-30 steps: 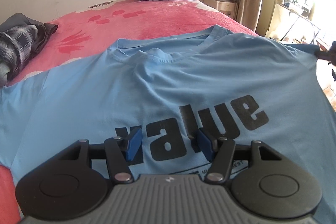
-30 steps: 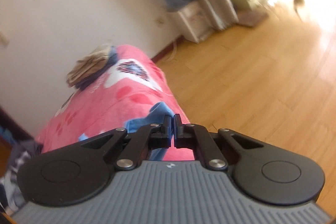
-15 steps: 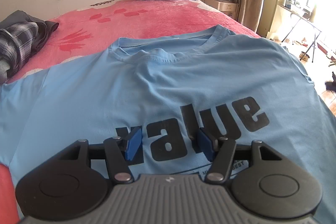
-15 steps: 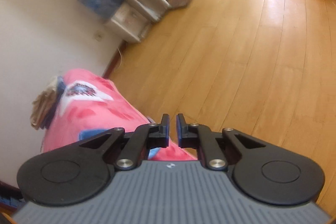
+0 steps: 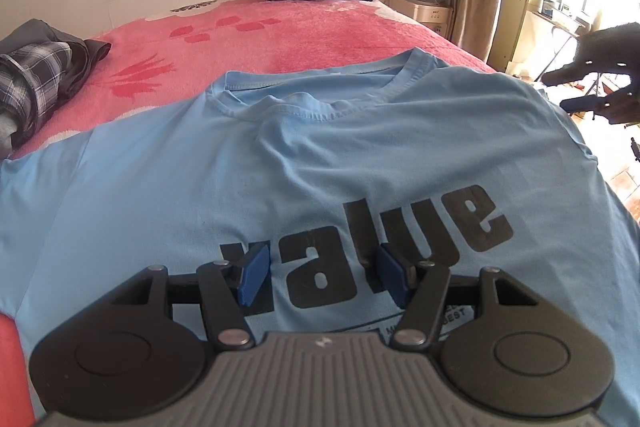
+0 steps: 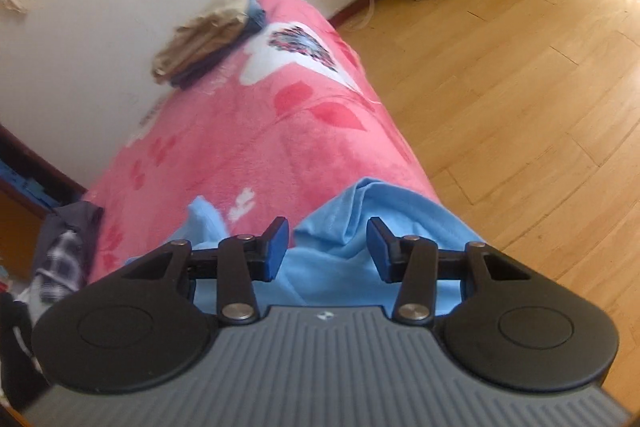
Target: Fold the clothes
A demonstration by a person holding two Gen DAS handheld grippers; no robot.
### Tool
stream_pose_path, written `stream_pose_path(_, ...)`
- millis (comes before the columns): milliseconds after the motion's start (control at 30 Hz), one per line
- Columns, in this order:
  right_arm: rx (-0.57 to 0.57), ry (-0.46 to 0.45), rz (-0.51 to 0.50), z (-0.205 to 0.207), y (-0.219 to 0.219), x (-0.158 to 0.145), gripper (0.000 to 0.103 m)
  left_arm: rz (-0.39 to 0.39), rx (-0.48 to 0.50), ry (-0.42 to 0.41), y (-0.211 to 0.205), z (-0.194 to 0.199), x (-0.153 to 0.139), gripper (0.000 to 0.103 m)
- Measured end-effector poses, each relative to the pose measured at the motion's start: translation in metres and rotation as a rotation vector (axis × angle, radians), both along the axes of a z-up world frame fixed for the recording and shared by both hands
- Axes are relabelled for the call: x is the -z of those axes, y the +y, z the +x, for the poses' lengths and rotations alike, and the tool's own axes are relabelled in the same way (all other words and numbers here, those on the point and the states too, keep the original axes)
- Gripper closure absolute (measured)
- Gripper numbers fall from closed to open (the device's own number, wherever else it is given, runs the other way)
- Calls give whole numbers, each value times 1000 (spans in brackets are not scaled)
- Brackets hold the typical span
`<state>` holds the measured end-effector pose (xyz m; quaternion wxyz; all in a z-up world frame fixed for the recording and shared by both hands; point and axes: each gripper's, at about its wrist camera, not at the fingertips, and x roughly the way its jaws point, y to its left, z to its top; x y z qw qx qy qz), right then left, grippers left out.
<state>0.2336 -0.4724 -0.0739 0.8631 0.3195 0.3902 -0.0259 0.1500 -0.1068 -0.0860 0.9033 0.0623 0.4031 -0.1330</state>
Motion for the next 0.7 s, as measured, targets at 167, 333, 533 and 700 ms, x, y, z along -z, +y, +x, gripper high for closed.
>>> stream_pose_path(167, 10, 40, 15, 16, -7, 18, 70, -1, -1, -3, 0, 0, 1, 41)
stream_pose_path(333, 26, -21, 118, 22, -19, 22, 100, -5, -5, -7, 0, 0, 2, 40)
stream_pose_path(533, 203, -198, 266, 3, -54, 12, 101, -10, -6, -9, 0, 1, 2, 40)
stream_pose_path(700, 401, -236, 366, -12, -84, 28, 101, -10, -7, -9, -1, 1, 2, 40)
